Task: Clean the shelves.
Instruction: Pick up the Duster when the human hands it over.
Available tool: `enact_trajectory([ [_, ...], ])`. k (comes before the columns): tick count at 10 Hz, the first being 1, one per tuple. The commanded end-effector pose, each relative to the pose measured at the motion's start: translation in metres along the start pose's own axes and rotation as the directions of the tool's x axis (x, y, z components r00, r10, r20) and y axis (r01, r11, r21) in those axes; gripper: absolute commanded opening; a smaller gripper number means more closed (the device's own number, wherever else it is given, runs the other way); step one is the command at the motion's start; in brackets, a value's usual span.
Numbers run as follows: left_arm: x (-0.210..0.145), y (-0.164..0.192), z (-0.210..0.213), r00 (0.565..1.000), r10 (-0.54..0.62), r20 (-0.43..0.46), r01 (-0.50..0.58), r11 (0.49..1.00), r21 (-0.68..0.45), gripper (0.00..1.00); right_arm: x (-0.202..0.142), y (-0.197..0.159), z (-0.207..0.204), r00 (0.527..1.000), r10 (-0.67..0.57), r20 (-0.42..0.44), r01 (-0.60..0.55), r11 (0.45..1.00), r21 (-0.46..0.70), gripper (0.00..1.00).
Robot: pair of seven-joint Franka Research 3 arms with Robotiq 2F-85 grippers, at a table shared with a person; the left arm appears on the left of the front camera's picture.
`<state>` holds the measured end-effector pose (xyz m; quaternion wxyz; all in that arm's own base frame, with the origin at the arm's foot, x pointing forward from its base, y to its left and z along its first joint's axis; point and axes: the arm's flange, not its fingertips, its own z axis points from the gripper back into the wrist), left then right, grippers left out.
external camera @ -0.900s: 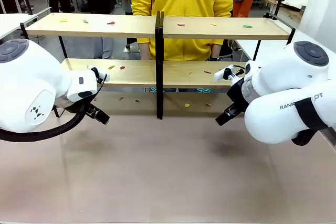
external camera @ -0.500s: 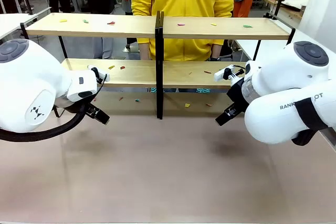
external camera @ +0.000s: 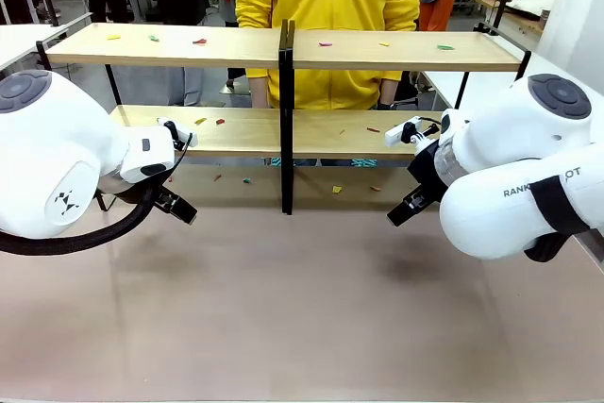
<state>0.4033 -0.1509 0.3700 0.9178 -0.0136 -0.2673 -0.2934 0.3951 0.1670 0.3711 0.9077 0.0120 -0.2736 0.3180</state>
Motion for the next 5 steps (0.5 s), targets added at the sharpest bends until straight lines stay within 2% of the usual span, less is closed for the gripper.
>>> enact_trajectory([
  [1, 0.0001, 0.0, 0.0002, 1.0, 0.0, 0.0, 0.0, 1.0, 0.0, 1.0, 0.0, 0.0, 0.0, 1.0, -0.001, 0.0, 0.001, 1.0, 0.0, 1.0],
  [5, 0.0001, 0.0, 0.0002, 1.0, 0.0, 0.0, 0.0, 1.0, 0.0, 1.0, 0.0, 0.0, 0.0, 1.0, -0.001, 0.0, 0.001, 1.0, 0.0, 1.0],
])
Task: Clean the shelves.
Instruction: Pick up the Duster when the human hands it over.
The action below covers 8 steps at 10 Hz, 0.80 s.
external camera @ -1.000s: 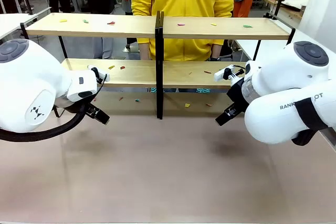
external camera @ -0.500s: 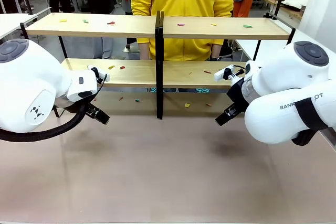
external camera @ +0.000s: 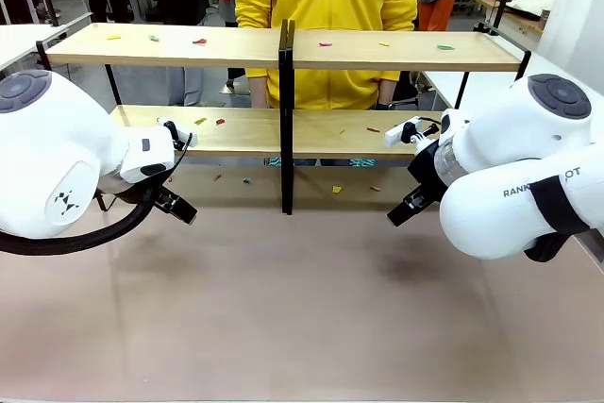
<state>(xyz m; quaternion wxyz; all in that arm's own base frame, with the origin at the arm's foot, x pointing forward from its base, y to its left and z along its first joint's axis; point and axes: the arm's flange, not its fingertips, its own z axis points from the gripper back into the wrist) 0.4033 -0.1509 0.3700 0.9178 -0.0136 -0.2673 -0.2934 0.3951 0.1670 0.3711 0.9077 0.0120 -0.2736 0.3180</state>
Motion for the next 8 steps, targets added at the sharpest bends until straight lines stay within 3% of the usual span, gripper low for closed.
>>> enact_trajectory([
  [1, 0.0, 0.0, 0.0, 1.0, 0.0, 0.0, 0.0, 1.0, 0.0, 1.0, 0.0, 0.0, 0.0, 1.0, 0.0, 0.0, 0.0, 1.0, 0.0, 1.0],
  [3, -0.035, 0.01, 0.096, 0.984, -0.124, 0.125, 0.144, 0.975, -0.171, 1.0, -0.02, -0.027, 0.102, 0.998, -0.022, 0.059, 0.02, 0.999, 0.04, 1.0],
  [5, -0.082, 0.017, 0.183, 0.933, -0.183, 0.311, 0.237, 0.96, -0.148, 1.0, -0.036, -0.033, 0.2, 0.982, 0.045, 0.184, -0.044, 0.999, -0.011, 1.0],
  [8, -0.122, 0.034, 0.237, 0.851, -0.18, 0.494, 0.256, 0.962, -0.091, 1.0, -0.037, -0.037, 0.255, 0.945, 0.1, 0.311, -0.088, 0.995, -0.054, 1.0],
])
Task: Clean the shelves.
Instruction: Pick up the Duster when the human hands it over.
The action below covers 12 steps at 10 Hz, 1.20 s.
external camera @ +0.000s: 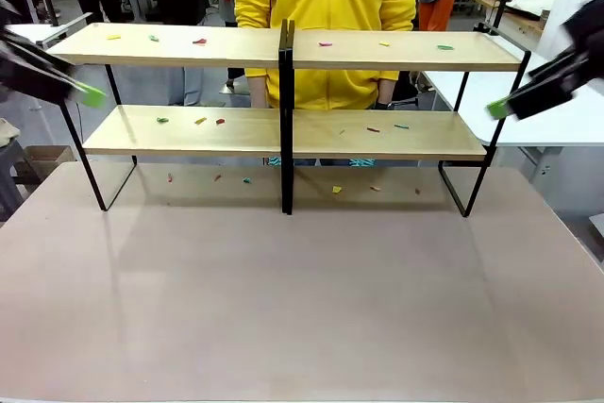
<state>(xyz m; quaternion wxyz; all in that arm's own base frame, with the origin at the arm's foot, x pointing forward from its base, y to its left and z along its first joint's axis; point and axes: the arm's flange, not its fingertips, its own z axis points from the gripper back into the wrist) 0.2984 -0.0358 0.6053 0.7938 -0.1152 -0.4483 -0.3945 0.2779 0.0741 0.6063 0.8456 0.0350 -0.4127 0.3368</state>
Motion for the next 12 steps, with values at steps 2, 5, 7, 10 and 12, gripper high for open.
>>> enact_trajectory([
  [2, -0.102, -0.048, 0.022, 0.995, 0.004, 0.1, -0.001, 1.0, -0.026, 1.0, -0.028, 0.006, -0.01, 0.998, 0.036, 0.044, -0.036, 0.999, 0.008, 1.0],
  [5, -0.09, -0.041, 0.022, 0.979, 0.065, 0.193, -0.07, 0.997, 0.017, 1.0, -0.027, 0.004, -0.016, 0.999, 0.021, 0.042, -0.022, 1.0, 0.017, 1.0],
  [7, -0.09, -0.04, 0.017, 0.972, 0.155, 0.18, -0.165, 0.985, 0.045, 1.0, -0.029, 0.002, -0.018, 0.999, 0.043, 0.026, -0.044, 0.999, 0.019, 1.0],
  [10, -0.083, -0.04, 0.011, 0.943, 0.284, 0.174, -0.31, 0.94, 0.143, 1.0, -0.031, -0.003, -0.026, 0.999, 0.045, 0.02, -0.046, 0.998, 0.051, 1.0],
  [12, -0.069, -0.046, 0.002, 0.956, 0.263, 0.128, -0.281, 0.947, 0.156, 1.0, -0.036, -0.007, -0.031, 0.998, 0.061, 0.013, -0.062, 0.996, 0.061, 1.0],
])
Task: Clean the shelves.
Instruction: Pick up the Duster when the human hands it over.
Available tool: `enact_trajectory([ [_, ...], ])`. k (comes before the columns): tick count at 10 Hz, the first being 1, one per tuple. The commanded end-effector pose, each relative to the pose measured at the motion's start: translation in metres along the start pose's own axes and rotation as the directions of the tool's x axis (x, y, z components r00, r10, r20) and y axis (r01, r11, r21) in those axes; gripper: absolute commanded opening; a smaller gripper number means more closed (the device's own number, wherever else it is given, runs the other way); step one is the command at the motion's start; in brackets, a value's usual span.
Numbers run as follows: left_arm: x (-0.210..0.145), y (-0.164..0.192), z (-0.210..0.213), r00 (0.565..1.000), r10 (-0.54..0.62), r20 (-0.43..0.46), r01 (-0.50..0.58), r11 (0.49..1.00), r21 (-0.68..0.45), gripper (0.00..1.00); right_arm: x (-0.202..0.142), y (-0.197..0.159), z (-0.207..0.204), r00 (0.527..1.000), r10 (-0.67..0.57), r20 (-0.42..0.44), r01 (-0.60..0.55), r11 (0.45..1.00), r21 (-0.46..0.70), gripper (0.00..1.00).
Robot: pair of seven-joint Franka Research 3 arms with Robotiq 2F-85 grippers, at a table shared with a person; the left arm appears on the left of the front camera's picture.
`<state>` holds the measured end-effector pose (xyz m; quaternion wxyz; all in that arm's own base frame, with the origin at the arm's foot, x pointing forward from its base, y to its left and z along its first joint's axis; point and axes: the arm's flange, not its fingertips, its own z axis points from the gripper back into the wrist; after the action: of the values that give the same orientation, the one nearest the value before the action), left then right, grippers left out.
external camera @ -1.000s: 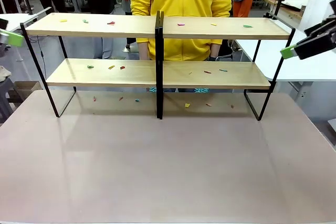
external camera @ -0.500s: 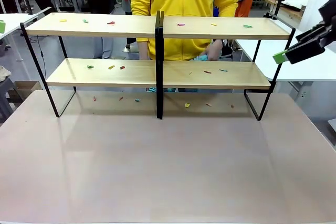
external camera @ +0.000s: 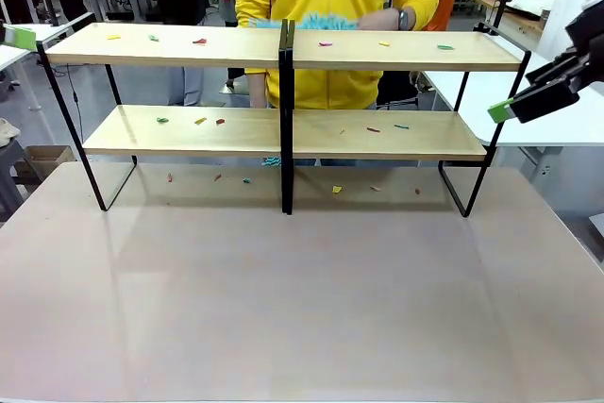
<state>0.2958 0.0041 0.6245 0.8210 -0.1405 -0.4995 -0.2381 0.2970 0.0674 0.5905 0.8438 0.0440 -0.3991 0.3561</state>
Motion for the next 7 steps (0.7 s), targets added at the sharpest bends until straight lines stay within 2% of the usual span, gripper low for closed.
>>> enact_trajectory([
  [1, -0.077, -0.062, -0.02, 0.999, -0.037, -0.021, 0.038, 0.999, 0.028, 1.0, -0.031, 0.004, -0.013, 0.999, 0.041, 0.027, -0.041, 0.999, 0.02, 1.0],
  [5, -0.063, -0.086, -0.036, 0.984, -0.146, -0.105, 0.149, 0.989, 0.022, 1.0, -0.039, -0.006, -0.026, 0.999, 0.028, 0.019, -0.028, 0.998, 0.049, 1.0],
  [7, -0.064, -0.089, -0.033, 0.982, -0.166, -0.087, 0.168, 0.986, 0.016, 1.0, -0.043, -0.009, -0.029, 0.999, 0.042, -0.006, -0.041, 0.998, 0.046, 1.0],
])
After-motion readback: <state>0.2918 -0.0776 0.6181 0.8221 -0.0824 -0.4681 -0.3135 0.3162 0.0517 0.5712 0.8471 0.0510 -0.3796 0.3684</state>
